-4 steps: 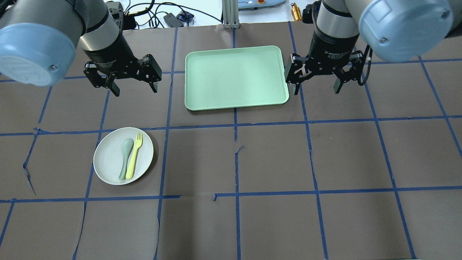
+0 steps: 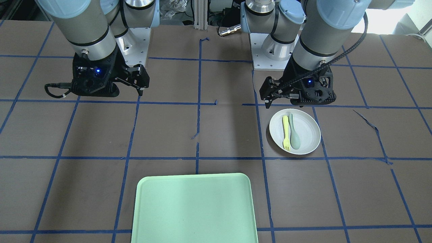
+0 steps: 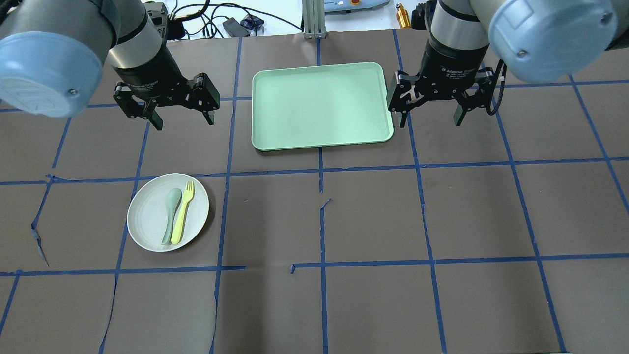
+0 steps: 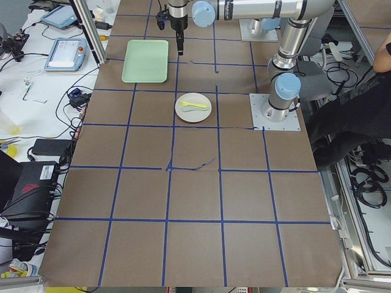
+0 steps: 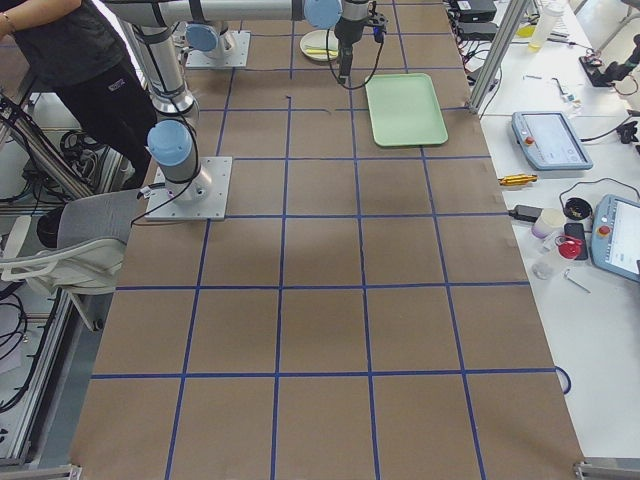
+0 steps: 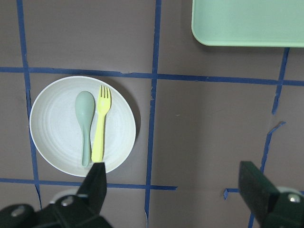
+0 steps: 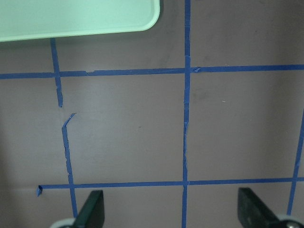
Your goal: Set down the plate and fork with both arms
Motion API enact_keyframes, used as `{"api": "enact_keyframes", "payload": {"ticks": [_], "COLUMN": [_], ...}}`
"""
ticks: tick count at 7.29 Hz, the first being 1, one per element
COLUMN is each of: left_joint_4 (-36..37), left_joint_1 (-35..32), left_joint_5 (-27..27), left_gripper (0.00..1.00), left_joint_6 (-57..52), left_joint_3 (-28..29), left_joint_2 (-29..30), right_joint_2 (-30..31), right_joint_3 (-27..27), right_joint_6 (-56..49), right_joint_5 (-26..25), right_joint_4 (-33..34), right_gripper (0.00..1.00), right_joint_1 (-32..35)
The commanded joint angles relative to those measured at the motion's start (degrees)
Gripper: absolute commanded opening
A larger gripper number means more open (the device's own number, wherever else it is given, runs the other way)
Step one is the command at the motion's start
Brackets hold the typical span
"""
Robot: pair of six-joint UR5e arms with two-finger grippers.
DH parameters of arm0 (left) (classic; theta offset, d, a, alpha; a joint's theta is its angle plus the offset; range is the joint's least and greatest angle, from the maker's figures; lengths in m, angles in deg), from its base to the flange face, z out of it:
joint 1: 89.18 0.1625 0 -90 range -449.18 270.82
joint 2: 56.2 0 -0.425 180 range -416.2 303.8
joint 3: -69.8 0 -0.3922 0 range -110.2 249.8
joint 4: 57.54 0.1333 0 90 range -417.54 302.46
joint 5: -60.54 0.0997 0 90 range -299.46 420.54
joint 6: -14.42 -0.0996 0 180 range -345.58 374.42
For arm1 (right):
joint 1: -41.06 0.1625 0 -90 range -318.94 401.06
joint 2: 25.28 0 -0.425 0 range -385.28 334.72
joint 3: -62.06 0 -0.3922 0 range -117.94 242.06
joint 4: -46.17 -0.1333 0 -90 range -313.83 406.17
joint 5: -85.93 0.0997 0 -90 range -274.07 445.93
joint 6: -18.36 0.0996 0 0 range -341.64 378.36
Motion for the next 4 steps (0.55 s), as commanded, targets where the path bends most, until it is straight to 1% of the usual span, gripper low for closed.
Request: {"api": "enact_keyframes", "payload": {"ticks": [1, 4], "left_joint_4": [0.1, 0.1], "left_joint_1": [0.0, 0.0], "left_joint_5": [0.1, 0.2], "left_gripper": [1.0, 1.0], "left_joint_6": [0.0, 0.0], "left_joint_3": [0.0, -0.1], "left_joint_2": [0.7, 0.5], "right_joint_2": [-0.2, -0.2], "right_joint_3": [-0.2, 0.2], "right_joint_6": [0.1, 0.0], "right_joint_5": [0.3, -0.2], "right_joint_4": [0.3, 0.4], "right_gripper": [1.0, 1.0], "right_joint_1": [-0.1, -0.1]}}
